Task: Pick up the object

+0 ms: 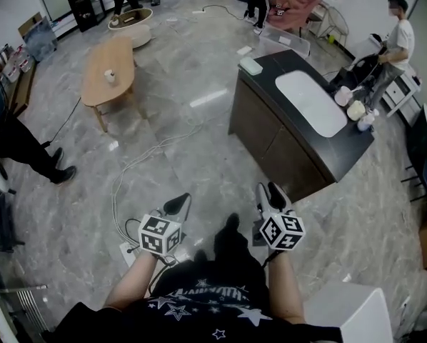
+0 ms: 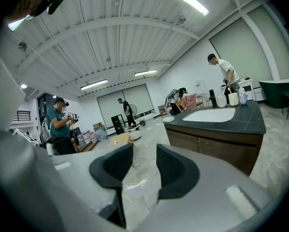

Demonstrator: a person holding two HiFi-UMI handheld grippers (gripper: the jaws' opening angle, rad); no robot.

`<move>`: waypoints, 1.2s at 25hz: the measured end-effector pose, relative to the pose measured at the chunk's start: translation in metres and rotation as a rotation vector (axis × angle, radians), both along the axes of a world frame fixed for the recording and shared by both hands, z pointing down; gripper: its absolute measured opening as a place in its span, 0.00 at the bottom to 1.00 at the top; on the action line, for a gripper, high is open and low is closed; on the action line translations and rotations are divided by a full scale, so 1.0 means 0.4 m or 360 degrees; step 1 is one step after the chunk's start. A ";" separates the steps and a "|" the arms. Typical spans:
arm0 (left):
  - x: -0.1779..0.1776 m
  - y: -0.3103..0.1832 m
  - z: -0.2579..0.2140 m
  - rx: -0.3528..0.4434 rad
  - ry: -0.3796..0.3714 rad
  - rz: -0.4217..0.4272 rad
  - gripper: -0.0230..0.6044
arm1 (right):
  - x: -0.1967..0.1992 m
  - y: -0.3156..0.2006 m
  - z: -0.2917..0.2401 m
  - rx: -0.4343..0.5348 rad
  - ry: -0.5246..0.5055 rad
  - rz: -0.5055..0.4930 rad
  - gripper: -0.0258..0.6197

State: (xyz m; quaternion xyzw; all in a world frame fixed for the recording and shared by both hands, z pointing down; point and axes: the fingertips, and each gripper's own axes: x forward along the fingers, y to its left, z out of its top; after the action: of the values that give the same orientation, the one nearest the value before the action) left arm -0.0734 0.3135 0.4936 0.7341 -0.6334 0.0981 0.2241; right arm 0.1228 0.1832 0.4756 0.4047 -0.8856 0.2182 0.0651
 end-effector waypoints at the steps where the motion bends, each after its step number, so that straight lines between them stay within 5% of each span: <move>1: -0.003 -0.016 0.011 -0.0014 0.0005 0.0004 0.05 | -0.004 -0.022 0.009 -0.0005 -0.0004 0.0005 0.28; 18: -0.125 -0.641 -0.018 -0.0044 -0.0113 -0.0089 0.05 | -0.163 -0.711 0.043 -0.0094 -0.0120 -0.0092 0.29; 30: -0.136 -0.911 0.008 -0.0070 -0.0173 -0.0084 0.05 | -0.186 -0.968 0.071 -0.0183 -0.0198 -0.0104 0.29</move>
State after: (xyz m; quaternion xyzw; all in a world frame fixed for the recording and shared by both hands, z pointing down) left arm -0.1277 -0.0510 0.4968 0.7057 -0.6614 0.1458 0.2080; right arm 0.0484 -0.2040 0.5040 0.3567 -0.8867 0.2912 0.0401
